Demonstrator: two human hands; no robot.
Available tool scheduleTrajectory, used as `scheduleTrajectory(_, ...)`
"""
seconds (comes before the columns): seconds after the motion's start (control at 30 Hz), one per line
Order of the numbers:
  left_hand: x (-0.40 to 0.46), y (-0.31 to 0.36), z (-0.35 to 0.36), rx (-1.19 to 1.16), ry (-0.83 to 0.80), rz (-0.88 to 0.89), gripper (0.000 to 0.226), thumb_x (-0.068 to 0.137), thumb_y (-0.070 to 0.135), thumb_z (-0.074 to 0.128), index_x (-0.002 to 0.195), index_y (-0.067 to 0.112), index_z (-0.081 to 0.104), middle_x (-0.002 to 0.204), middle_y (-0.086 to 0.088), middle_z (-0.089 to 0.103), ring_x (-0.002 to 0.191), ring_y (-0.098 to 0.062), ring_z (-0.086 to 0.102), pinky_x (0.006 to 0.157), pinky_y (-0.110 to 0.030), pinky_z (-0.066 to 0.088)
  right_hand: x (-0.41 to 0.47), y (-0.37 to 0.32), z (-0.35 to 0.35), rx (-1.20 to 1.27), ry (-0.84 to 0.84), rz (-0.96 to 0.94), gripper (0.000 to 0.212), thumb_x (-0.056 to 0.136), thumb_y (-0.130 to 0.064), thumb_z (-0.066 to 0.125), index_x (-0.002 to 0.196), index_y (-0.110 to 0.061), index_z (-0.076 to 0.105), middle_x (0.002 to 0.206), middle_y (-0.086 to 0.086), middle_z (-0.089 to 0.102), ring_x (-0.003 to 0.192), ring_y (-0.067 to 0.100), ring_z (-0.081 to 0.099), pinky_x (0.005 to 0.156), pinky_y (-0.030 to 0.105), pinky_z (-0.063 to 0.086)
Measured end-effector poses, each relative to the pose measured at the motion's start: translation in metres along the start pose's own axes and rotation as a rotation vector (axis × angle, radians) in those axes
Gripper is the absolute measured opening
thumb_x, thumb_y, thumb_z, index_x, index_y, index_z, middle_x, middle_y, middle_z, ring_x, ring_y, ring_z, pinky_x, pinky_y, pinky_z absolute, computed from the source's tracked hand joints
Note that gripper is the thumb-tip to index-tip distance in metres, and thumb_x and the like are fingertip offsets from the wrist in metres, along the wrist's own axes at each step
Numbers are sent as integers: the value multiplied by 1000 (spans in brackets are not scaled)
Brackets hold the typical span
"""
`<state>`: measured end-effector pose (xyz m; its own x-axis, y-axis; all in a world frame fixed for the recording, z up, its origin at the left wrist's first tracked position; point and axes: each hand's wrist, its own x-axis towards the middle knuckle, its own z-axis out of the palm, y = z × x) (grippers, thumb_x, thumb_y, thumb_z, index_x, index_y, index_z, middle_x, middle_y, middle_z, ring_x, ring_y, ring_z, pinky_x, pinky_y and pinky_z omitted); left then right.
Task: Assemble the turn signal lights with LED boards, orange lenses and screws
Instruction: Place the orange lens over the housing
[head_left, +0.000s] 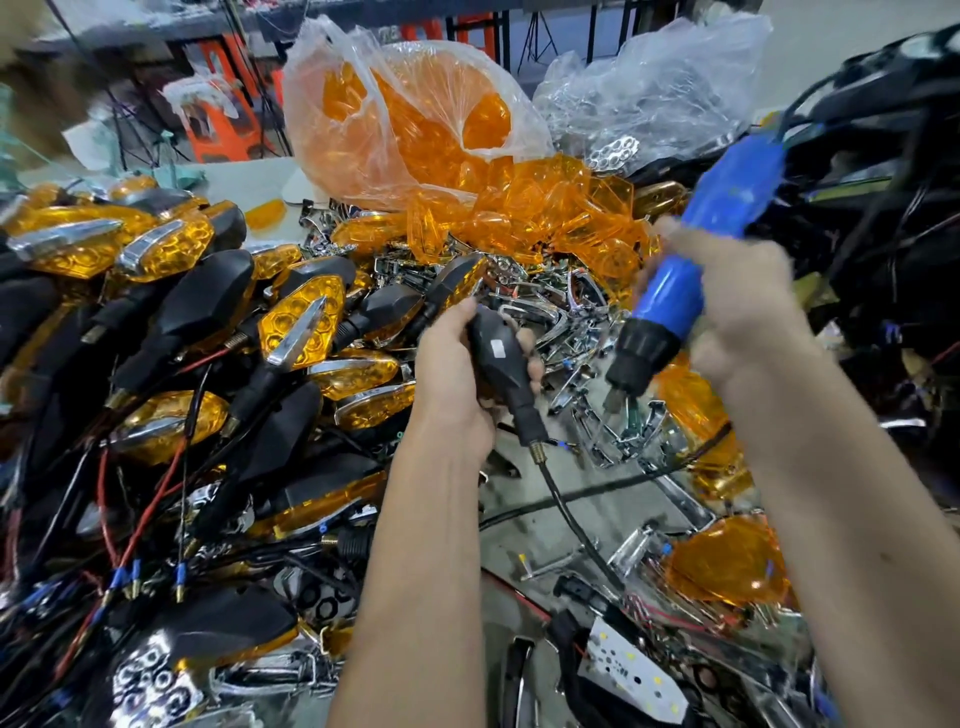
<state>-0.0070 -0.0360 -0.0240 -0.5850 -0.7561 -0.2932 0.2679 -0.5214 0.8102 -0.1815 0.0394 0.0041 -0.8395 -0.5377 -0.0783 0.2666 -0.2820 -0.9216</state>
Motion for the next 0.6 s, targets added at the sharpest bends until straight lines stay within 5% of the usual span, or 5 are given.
scheduleTrajectory(0.13,5,2,-5,-101,-68,-18,46,103,33,31,106,2,64,88,-15,62,74,-26,60,66,-36,58,0,30,-2,-314,-54,63,48,84,11,71,127,6,53,108,19,60,85,28,62,71,40,58)
scheduleTrajectory(0.27,6,1,-7,-136,-108,-44,45,104,24,37,121,1,70,103,-15,60,88,-27,61,88,-44,55,-3,34,-2,-624,-70,28,47,84,-11,82,123,-5,56,111,15,64,86,25,61,74,37,54)
scheduleTrajectory(0.4,6,0,-8,-95,-74,1,35,107,19,45,126,3,70,110,-15,69,98,-27,65,93,-43,54,-11,25,3,-1010,-44,-113,45,87,-36,81,115,-11,55,110,11,56,83,24,56,68,34,45)
scheduleTrajectory(0.5,6,1,-9,-97,-48,48,34,105,18,52,134,3,65,115,-13,65,98,-23,61,89,-35,53,-21,11,10,-1276,-45,-360,54,89,-45,77,132,-16,62,136,15,52,119,31,53,102,38,43)
scheduleTrajectory(0.6,4,4,-2,-161,-71,106,34,98,19,60,128,3,66,114,-13,68,102,-22,64,92,-35,55,-36,1,21,-1144,-318,-382,39,89,-58,72,112,-26,74,107,-3,72,99,14,66,87,35,54)
